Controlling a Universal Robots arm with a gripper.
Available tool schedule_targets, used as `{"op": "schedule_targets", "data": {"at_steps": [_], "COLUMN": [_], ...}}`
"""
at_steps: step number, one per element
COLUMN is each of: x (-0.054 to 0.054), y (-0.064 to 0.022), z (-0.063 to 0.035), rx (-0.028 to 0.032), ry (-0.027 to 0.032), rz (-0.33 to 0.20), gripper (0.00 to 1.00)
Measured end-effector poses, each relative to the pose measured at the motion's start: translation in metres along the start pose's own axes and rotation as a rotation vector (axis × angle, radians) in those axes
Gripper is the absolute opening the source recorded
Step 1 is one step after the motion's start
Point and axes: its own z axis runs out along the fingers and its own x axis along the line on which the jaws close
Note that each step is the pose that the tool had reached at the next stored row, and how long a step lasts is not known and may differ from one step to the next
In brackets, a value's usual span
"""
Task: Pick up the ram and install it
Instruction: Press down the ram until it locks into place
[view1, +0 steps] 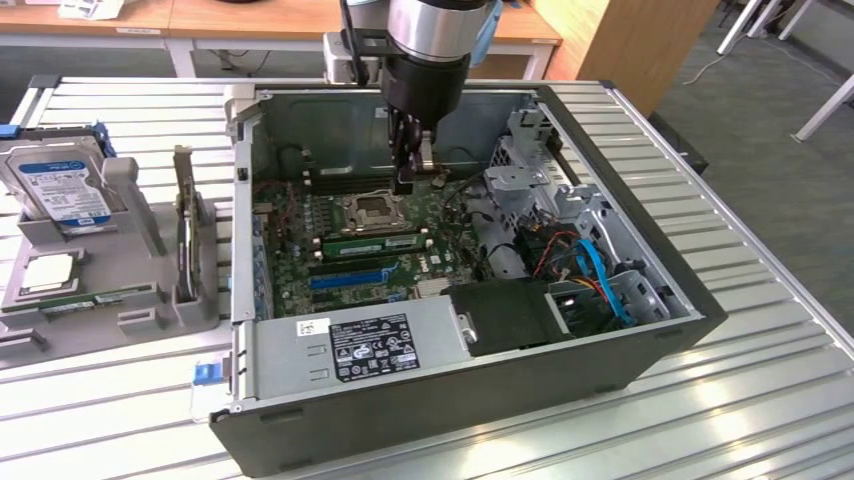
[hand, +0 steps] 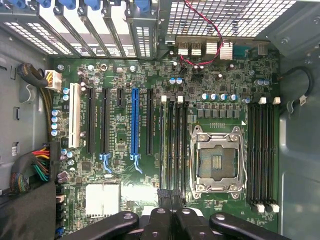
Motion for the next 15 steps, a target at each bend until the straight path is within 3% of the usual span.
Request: {"op": "schedule_targets", "data": {"at_steps": [9,15], "x": [0.0,0.0], "y": [-0.0006,-0.0125], "z": [-0.0001,-0.0004], "rx": [-0.0002,-0.0001], "ry": [0.0001,0.0], "rz": [0.0,0.0], "gripper": [0.1,0.1]}}
